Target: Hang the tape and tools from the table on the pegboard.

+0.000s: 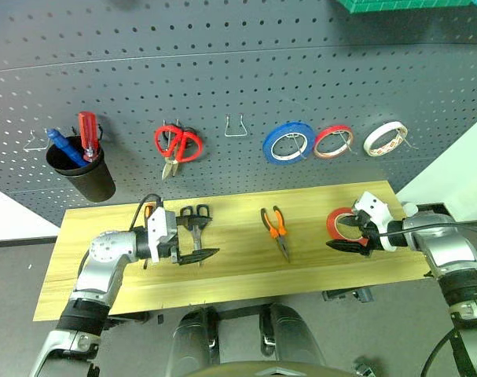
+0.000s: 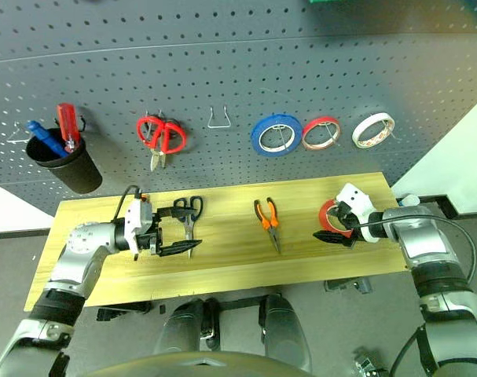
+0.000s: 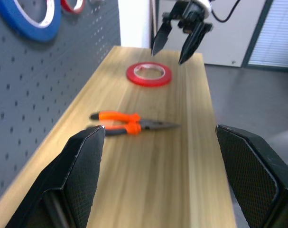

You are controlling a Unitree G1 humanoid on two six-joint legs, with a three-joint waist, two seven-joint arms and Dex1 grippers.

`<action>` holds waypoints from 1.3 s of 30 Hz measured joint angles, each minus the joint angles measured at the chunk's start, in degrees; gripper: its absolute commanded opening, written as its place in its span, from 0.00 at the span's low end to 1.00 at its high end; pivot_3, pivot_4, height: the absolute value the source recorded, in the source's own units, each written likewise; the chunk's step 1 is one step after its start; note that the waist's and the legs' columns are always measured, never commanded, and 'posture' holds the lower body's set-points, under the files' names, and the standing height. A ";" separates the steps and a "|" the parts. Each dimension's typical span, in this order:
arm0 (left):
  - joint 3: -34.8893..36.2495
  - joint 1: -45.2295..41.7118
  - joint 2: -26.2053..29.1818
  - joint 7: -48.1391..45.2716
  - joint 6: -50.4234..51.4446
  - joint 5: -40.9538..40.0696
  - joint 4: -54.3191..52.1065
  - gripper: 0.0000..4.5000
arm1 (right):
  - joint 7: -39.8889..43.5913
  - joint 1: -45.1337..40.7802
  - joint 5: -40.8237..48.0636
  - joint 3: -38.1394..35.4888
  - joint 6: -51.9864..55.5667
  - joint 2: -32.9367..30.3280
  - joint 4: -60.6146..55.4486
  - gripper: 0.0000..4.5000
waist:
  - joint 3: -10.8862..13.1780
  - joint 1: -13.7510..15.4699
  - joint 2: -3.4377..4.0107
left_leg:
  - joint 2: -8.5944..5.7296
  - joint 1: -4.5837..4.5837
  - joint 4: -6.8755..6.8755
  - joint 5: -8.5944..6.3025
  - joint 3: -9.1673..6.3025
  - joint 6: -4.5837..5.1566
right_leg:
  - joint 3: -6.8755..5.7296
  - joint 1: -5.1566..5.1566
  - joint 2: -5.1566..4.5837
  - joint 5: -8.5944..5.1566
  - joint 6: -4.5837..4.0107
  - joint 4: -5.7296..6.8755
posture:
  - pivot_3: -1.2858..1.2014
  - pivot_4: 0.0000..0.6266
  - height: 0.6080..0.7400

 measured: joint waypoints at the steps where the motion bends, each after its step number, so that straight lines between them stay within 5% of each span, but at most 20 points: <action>1: -0.71 -0.45 -0.36 0.43 0.39 0.56 -0.18 0.87 | -0.58 -1.35 -1.05 1.05 0.52 0.16 0.54 1.00 | 0.25 -0.03 -0.01 | 0.00 -0.01 -0.04 0.00 0.03 0.00 | 0.02 -0.04 0.01 0.00 0.01 0.00 | 0.47 0.43 1.00; 13: -3.08 -1.18 -1.18 6.07 5.08 3.99 -4.82 0.87 | -8.73 -13.09 -9.67 5.50 -5.07 4.65 23.09 1.00 | 4.43 0.09 -0.20 | -0.05 -0.27 -0.02 0.01 0.11 0.01 | 0.10 -0.24 -0.10 0.01 0.06 -0.02 | 0.48 0.56 1.00; 25: -3.02 3.05 0.58 7.40 7.75 3.85 -11.21 0.87 | -10.43 -17.57 -14.14 6.26 -8.40 5.12 32.84 1.00 | 6.26 0.11 -0.37 | 0.01 -0.17 -0.04 0.00 0.12 0.01 | 0.08 -0.18 -0.10 -0.03 0.18 -0.01 | 0.49 0.57 1.00; 29: -3.01 3.04 0.67 7.81 8.89 3.75 -11.81 0.88 | -10.06 -18.02 -15.76 6.90 -7.91 5.48 32.89 0.82 | 6.30 0.11 -0.48 | -0.01 -0.18 -0.02 0.00 0.12 0.01 | 0.08 -0.15 -0.15 -0.04 0.16 -0.04 | 0.49 0.55 1.00; 39: -2.67 2.92 0.76 8.14 9.44 3.57 -12.01 0.88 | -8.86 -15.66 -17.62 7.46 -6.00 5.79 27.32 0.15 | 6.27 0.11 -0.53 | 0.02 -0.18 -0.05 -0.01 0.09 0.00 | 0.05 -0.15 -0.13 -0.04 0.16 -0.05 | 0.48 0.53 1.00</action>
